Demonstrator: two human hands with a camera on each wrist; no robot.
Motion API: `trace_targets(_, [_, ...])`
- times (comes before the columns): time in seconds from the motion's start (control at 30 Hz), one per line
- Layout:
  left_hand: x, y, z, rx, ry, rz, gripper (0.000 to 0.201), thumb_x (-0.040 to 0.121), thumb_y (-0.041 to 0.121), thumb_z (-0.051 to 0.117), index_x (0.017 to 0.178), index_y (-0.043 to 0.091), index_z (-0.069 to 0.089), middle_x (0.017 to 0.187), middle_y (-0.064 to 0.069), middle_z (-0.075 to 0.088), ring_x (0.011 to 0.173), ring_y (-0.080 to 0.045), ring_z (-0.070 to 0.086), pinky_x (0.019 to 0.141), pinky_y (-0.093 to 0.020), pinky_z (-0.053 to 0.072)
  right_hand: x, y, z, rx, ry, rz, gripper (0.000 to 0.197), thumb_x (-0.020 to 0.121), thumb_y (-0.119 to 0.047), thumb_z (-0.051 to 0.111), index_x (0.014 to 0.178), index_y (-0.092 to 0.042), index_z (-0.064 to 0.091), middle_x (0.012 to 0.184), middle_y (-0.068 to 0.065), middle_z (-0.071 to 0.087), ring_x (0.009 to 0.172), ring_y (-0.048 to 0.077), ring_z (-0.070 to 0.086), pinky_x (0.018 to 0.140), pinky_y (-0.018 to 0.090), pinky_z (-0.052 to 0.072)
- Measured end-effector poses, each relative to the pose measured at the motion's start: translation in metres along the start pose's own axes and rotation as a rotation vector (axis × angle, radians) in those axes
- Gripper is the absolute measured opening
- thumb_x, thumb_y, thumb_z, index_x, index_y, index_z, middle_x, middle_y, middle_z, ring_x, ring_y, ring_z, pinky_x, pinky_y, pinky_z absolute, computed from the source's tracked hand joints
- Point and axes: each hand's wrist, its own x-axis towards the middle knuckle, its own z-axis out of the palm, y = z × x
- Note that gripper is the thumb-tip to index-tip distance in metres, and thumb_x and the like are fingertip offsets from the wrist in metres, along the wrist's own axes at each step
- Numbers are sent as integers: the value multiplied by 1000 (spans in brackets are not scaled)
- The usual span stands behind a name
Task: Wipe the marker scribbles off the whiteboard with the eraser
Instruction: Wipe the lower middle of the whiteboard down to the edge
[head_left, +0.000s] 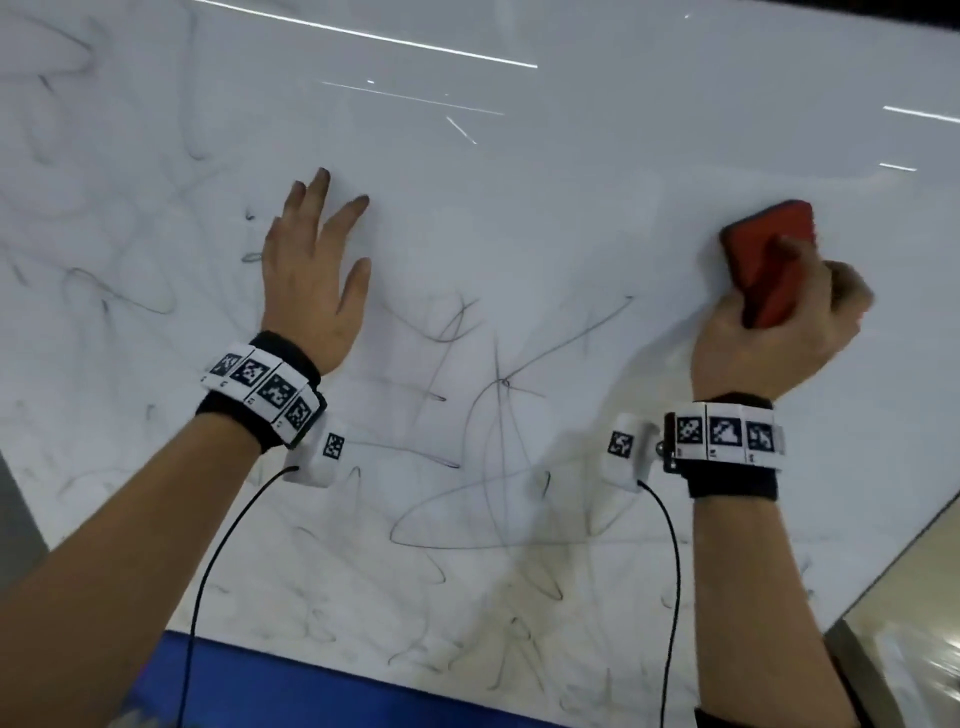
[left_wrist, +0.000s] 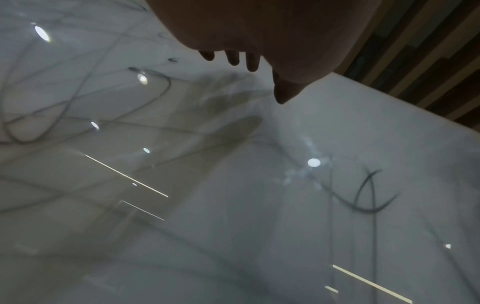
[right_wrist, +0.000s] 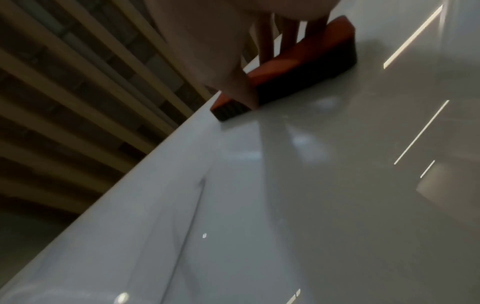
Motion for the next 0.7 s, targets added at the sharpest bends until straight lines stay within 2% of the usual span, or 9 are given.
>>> trace_targets(0.07, [-5,-3,6,42,-33,11,56,102,17,45,156,23,30,167,-10,11,155,-31,11,123,-55,14,-41,-16,14,8,-50,-94,50,72,-1,66,119,-16,74,125,20,58,114,37,55,107,37,42])
trace_targets(0.17, [-6,-6,10,68,-33,19,56,103,17,41,156,26,28,168,-7,10,156,-27,9,124,-53,11,-130,-35,28,-101,-391,-503,43,78,3,70,115,-17,76,124,22,63,114,42,57,107,58,39])
trace_targets(0.27, [-2,-8,12,64,-25,35,54,103,20,41,156,27,30,167,-8,13,155,-28,12,123,-53,12,-111,-27,31,-140,-410,-585,45,77,1,71,117,-20,76,123,19,64,111,40,59,104,54,41])
trace_targets(0.4, [-4,-9,13,59,-34,44,56,102,28,43,157,26,29,168,-8,10,155,-28,9,123,-53,13,-35,-30,42,-36,40,-53,52,75,-10,71,125,-22,72,125,16,59,110,31,54,101,46,47])
trace_targets(0.43, [-4,-9,12,61,-38,45,57,102,29,43,157,26,28,168,-7,10,156,-27,9,123,-53,12,-43,-41,51,-21,63,-42,52,75,-8,72,125,-22,72,126,17,58,111,31,54,104,44,46])
trace_targets(0.47, [-4,-10,12,64,-43,47,57,102,29,43,157,27,28,168,-7,9,156,-27,8,124,-53,12,-64,-51,62,-27,1,-150,52,76,-6,74,125,-22,73,127,19,58,112,32,54,106,41,42])
trace_targets(0.57, [-4,-15,6,107,-60,69,57,101,25,42,157,29,28,168,-6,11,156,-25,11,123,-52,11,-138,-70,77,-46,-469,-732,45,81,-1,73,119,-25,76,125,18,63,113,37,58,104,48,39])
trace_targets(0.6, [-4,-17,4,119,-69,81,57,101,25,41,156,29,29,168,-5,12,155,-25,12,123,-52,10,-143,-71,77,-67,-567,-834,44,82,0,73,117,-26,77,125,17,65,112,37,59,104,49,40])
trace_targets(0.7, [-3,-25,-4,131,-83,121,55,100,22,41,154,29,34,168,-3,15,154,-23,16,123,-50,7,-99,-74,74,-70,-523,-711,45,80,-3,72,118,-26,75,128,15,62,114,36,55,107,48,38])
